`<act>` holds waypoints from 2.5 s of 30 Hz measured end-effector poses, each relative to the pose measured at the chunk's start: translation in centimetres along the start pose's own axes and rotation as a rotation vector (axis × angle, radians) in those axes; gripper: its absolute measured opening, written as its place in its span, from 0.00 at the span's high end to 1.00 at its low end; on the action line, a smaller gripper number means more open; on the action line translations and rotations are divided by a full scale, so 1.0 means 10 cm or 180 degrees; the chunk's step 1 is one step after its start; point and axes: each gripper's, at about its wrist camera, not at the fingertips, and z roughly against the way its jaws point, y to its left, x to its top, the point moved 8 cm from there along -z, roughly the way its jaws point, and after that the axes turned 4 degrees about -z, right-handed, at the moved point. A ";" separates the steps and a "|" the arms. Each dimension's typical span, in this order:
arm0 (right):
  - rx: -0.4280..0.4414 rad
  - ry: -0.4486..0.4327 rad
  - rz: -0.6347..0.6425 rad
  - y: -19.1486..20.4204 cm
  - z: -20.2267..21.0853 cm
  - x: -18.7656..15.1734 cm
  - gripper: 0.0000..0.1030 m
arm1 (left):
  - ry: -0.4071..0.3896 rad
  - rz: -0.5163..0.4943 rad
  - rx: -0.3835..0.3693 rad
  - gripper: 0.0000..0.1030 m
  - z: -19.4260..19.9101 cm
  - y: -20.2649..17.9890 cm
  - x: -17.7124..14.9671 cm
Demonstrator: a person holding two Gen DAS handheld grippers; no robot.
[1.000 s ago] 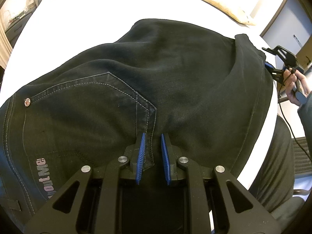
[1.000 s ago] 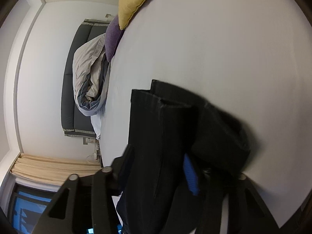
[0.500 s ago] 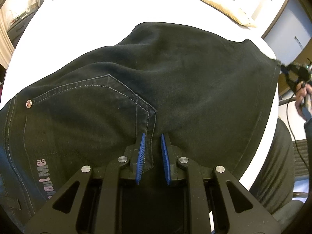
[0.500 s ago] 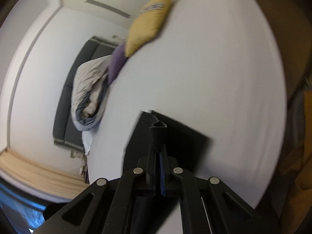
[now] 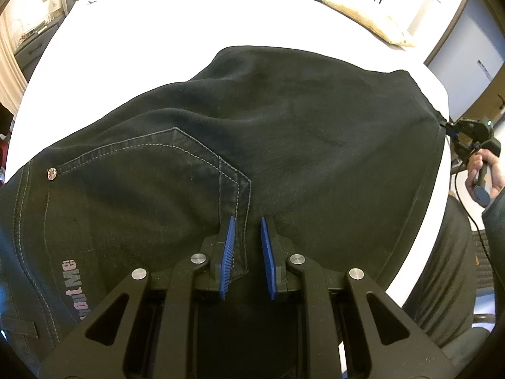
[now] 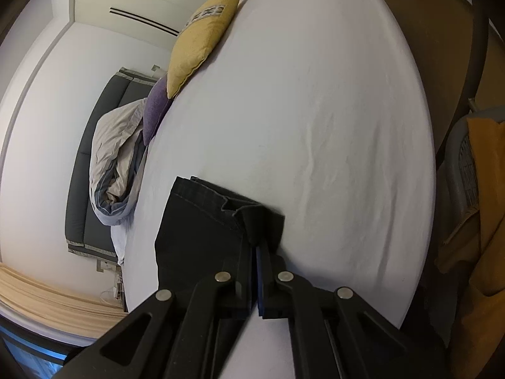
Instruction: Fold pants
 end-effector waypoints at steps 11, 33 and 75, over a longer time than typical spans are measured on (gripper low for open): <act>-0.0417 -0.0154 0.0232 0.00 0.27 0.07 0.74 | -0.0233 0.0021 -0.0083 0.84 0.05 0.08 -0.15; -0.0523 0.2142 0.5831 2.16 -1.29 -2.17 0.63 | -0.0396 0.0236 -0.0303 0.84 0.14 0.30 -0.24; -0.0913 0.1495 0.5305 1.57 -1.25 -1.80 0.79 | -0.0315 0.0036 -0.0290 0.83 0.17 -0.23 0.15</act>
